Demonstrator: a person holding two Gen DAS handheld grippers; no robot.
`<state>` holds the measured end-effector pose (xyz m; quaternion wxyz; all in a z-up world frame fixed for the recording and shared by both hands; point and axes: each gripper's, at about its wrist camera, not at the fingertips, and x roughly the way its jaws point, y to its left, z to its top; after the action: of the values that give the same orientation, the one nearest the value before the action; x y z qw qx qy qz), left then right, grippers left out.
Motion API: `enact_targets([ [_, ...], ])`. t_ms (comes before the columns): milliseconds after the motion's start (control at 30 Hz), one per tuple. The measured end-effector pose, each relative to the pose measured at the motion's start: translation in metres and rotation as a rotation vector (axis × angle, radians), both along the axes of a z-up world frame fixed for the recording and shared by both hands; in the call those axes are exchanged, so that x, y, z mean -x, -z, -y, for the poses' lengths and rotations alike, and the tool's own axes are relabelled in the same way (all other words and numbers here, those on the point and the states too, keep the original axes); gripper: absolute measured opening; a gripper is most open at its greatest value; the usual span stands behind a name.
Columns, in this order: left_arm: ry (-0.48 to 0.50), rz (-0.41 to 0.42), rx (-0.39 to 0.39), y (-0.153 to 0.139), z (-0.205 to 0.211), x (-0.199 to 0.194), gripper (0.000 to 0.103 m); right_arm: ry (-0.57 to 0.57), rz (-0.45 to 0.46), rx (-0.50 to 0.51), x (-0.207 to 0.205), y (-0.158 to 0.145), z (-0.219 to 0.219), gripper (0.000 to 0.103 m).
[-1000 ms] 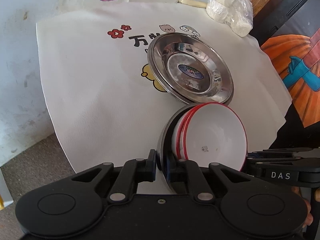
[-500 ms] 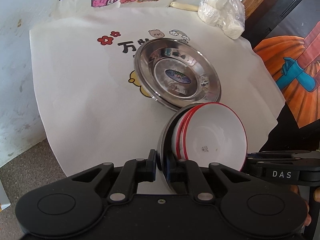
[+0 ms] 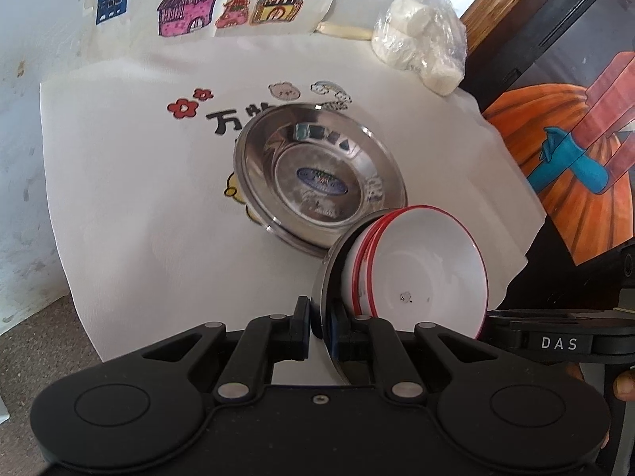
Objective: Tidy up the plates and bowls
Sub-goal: 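Lift the bowl stack with both grippers and carry it toward the steel plates, then lower the bowl stack with both grippers onto the steel plate stack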
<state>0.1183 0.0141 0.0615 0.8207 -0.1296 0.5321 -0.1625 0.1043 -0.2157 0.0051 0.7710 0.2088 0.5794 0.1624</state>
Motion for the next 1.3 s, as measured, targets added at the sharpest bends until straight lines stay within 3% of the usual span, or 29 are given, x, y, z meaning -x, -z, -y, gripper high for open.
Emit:
enact_targets([
  [700,-0.075,0.047,0.082,-0.012,-0.011,-0.022,0.009,0.041,0.069,-0.040,-0.022,-0.018,0.005,0.017],
  [1300,-0.138,0.046,0.088,0.006,-0.013,-0.070,0.008,0.060,0.113,-0.066,-0.070,0.004,0.008,0.017],
])
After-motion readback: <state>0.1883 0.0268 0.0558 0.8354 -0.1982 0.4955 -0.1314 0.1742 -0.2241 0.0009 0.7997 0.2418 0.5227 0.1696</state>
